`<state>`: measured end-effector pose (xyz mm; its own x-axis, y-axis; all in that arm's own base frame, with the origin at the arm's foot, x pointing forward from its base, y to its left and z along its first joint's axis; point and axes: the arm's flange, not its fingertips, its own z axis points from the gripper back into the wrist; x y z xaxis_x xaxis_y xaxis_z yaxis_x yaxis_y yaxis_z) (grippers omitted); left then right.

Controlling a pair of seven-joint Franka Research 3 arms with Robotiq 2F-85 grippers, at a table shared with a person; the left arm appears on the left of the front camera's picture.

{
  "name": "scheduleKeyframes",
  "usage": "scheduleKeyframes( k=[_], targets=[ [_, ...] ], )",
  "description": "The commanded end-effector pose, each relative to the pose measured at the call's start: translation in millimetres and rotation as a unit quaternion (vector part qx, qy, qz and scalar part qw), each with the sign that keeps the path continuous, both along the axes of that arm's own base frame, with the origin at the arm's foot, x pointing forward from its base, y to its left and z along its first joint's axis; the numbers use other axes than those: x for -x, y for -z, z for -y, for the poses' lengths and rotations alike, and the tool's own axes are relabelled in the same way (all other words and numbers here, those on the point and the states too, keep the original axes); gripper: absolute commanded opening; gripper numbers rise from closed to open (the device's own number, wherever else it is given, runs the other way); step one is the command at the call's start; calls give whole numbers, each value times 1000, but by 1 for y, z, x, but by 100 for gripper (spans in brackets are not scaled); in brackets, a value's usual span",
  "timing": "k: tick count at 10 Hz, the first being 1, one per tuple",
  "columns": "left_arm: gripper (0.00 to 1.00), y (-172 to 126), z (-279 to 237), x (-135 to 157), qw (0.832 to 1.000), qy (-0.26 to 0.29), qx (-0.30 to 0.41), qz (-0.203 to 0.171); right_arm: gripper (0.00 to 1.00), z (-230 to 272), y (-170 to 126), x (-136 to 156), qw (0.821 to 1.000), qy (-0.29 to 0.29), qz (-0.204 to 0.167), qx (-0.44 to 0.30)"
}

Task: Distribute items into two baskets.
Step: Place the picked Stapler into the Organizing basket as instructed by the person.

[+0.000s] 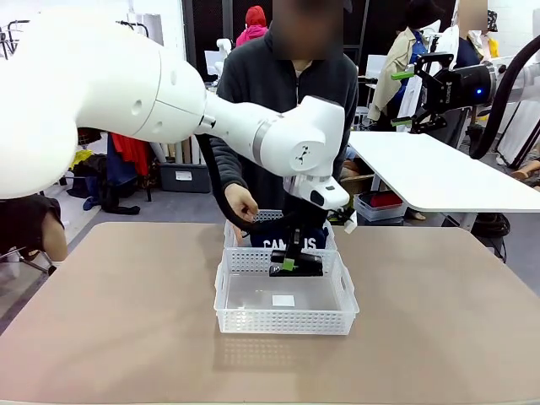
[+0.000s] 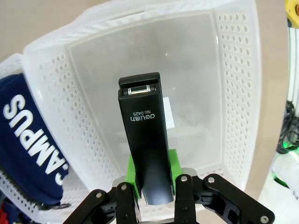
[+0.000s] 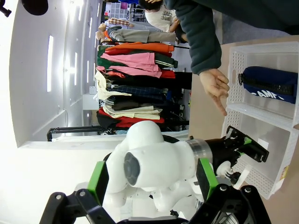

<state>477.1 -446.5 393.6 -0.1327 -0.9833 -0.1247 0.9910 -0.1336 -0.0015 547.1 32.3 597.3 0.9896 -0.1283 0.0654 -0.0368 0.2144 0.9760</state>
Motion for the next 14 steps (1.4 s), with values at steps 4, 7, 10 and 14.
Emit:
scheduleKeyframes(
  k=[4, 7, 10, 14],
  targets=[
    [0, 41, -18, -5, 1000, -7, -11, 13, 100, 0, -2, 2, 1000, -1, -3, -2],
    [0, 53, -20, -8, 1000, -17, -19, 5, 100, 0, -2, 2, 1000, -1, -3, -2],
    [28, 56, -20, -9, 999, -22, -27, 1, 100, 0, -2, 2, 1000, -1, -3, -2],
    [100, 55, -22, -7, 999, -29, -33, -4, 100, 0, -2, 2, 1000, -1, -3, -2]
  ],
)
